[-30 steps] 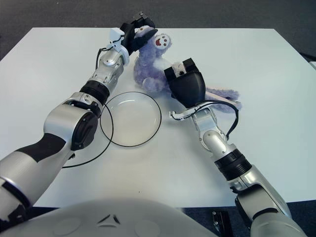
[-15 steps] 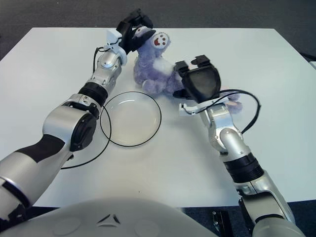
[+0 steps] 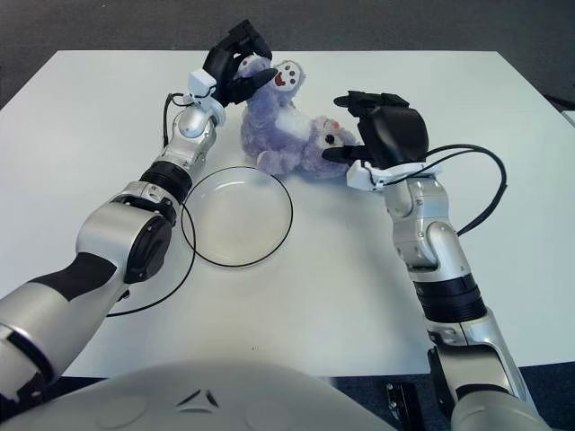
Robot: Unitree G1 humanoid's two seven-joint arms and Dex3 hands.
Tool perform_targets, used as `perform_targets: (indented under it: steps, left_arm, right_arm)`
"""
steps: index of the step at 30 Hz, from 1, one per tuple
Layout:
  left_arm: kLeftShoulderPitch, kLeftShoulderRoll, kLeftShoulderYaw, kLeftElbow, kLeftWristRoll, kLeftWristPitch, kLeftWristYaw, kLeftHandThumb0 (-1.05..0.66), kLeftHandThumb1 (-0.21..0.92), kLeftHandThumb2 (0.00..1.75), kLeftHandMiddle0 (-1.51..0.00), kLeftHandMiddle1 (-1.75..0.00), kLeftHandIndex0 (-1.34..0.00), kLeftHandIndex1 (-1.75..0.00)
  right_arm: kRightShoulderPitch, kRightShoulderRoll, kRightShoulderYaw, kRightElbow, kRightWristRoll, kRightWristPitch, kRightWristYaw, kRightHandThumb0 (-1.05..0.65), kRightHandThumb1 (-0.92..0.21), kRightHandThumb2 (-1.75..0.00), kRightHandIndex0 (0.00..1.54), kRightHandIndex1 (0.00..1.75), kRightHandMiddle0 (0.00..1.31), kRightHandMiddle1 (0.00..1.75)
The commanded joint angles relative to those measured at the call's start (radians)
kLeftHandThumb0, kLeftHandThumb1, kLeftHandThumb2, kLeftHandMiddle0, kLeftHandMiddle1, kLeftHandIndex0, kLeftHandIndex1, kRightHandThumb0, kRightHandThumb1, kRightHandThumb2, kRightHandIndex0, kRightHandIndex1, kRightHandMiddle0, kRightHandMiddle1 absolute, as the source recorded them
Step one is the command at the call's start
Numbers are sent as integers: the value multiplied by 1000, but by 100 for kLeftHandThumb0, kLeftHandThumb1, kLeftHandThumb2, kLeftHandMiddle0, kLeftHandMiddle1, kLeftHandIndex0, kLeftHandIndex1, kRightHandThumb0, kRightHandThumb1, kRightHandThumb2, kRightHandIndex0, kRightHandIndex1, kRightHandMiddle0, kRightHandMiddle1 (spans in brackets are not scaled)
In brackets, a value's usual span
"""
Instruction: Put the doll into the plate.
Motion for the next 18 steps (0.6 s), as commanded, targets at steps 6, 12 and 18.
perform_targets:
  steps: [6,12,18]
  left_arm:
    - [10,16,-19,12,38,-39,42,10,89,1,-78,-175,-59,-175]
    - [9,20,-29,16,54,-53,64,10,90,1,-77,-175,-59,-175]
    - [7,19,-31,18,59,-57,72,9,91,2,-76,-175,-58,-175]
  right_arm:
    - [-25,-30,-38,13,80,1,82,-60,-92,-15,50,2,43,25]
    - [-56,-106,-40,47,166,-58,210,-67,-92,-20,48,0,42,22]
    - [-89,-187,-33,80,238,-74,364,-73,-92,-24,44,0,39,19]
